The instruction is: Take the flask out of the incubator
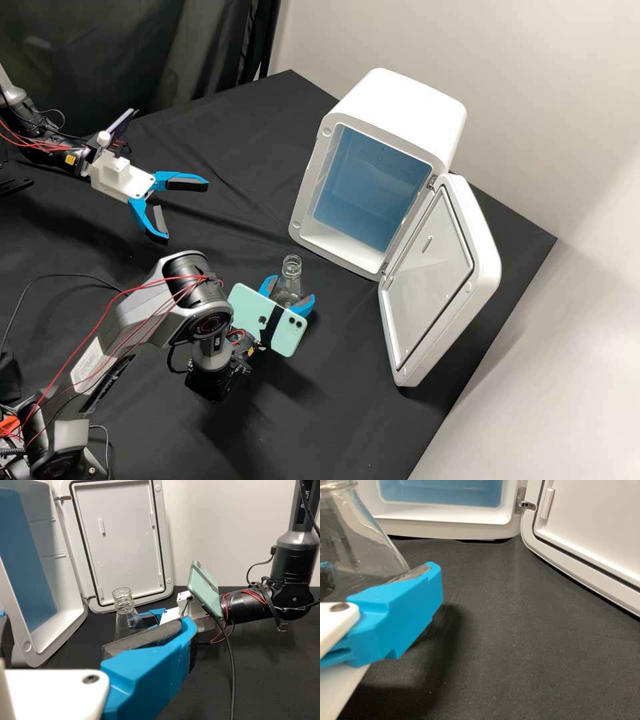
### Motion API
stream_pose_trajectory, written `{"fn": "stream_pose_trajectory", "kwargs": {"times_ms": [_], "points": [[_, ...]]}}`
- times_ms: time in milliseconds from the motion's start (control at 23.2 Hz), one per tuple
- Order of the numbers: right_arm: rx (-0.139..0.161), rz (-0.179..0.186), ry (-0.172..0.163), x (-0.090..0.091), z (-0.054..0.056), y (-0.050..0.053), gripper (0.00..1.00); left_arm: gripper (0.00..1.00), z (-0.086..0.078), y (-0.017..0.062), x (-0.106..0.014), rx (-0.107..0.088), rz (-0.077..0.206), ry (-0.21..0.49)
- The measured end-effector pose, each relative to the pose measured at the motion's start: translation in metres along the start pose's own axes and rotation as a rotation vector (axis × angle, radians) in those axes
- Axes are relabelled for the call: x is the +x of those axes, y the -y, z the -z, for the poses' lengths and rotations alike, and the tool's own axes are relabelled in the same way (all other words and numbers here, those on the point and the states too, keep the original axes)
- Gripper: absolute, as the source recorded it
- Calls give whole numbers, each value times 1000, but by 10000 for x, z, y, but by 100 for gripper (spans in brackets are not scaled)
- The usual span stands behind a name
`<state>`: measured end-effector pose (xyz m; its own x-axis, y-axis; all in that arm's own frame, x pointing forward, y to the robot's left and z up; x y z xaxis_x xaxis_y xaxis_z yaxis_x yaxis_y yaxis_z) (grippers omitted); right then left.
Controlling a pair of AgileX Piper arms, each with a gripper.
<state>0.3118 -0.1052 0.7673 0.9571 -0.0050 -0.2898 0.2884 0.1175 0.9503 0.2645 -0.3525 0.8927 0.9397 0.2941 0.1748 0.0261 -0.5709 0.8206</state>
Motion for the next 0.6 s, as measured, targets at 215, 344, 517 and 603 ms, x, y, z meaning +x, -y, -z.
{"fn": "stream_pose_trajectory", "kwargs": {"times_ms": [215,344,517,603], "points": [[-5,7,-1,-16,-11,9,0,100,14,-2,-1,-8,-1,-5],[-3,6,-2,-41,-30,2,0,100,20,-3,-2,-22,-1,-7],[-4,7,-3,-41,-28,4,0,100,20,-3,-2,-22,-1,-7],[-4,7,-3,-41,-28,4,0,100,20,-3,-2,-22,-1,-7]]}}
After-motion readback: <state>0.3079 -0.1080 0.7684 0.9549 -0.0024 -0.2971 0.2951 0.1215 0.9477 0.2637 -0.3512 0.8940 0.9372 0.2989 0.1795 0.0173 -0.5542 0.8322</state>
